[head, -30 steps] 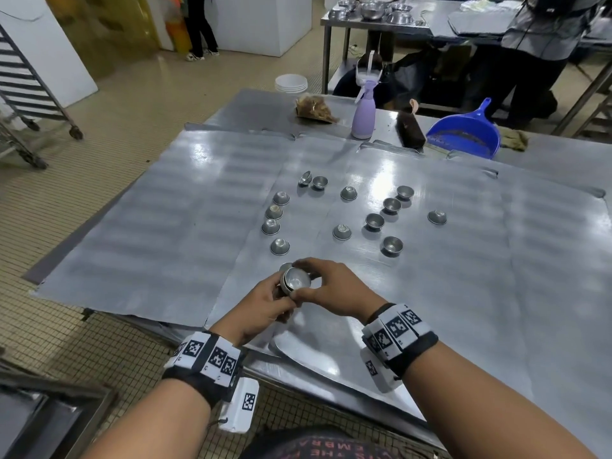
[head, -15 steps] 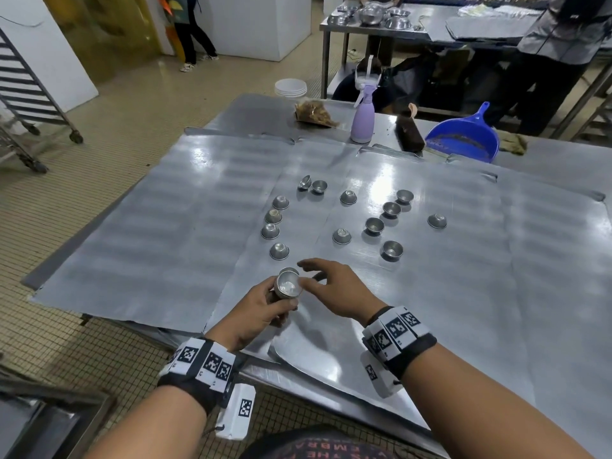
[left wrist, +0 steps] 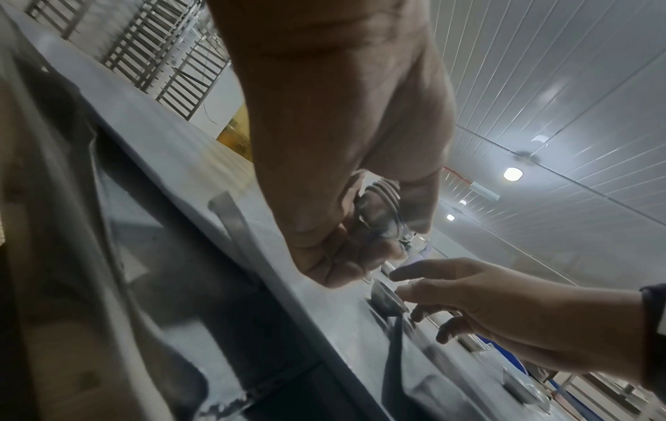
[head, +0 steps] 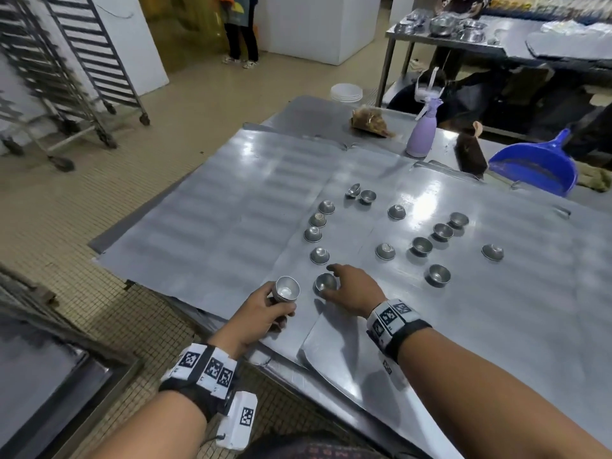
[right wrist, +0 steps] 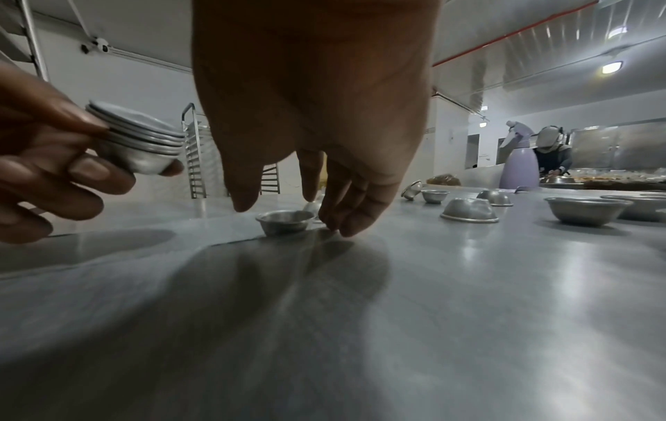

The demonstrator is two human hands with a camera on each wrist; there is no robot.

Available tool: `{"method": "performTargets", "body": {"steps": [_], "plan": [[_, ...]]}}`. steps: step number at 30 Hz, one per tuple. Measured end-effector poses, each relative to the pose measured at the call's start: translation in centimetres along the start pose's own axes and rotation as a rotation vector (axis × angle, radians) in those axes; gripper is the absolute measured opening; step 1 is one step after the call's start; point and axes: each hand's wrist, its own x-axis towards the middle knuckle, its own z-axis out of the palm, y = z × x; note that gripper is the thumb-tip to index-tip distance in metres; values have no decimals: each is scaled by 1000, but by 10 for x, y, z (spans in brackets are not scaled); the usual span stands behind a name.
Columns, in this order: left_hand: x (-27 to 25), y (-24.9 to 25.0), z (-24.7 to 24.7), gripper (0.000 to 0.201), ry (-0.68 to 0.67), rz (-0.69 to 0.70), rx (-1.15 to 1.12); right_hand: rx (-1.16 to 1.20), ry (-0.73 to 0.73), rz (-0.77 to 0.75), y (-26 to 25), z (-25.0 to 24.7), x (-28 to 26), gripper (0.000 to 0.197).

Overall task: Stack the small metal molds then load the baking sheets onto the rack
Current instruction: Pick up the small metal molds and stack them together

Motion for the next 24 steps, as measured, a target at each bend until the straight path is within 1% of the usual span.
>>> {"method": "performTargets", "body": {"steps": [2,4,7,9,12,15,17,22,24], "plan": [[-1,-2,-2,25,30,-2,-11,-63,-1,-1,-4,4,6,62],[0,-3,-2,23,45,-5,-14,-105,-9,-6,-6,7,9,52],[0,-5,0,24,40,-8,-5,-138,-12,-23,-7,9,11,34],[2,-6,0,25,31,-6,0,-125,9,-23,-7,9,10,31],[7,-3,2,28,1,-7,7,-105,24,-1,-3,7,6,41],[10,3,9,41,-10,-15,10,-111,6,-23,2,7,1,53],[12,5,12,44,-7,-16,12,-54,9,-14,3,7,-2,59],[16,6,9,25,-3,-6,18,-82,12,-57,0,9,-9,61],[15,6,7,25,-6,-4,25,-81,35,-55,-3,13,-11,54]]}}
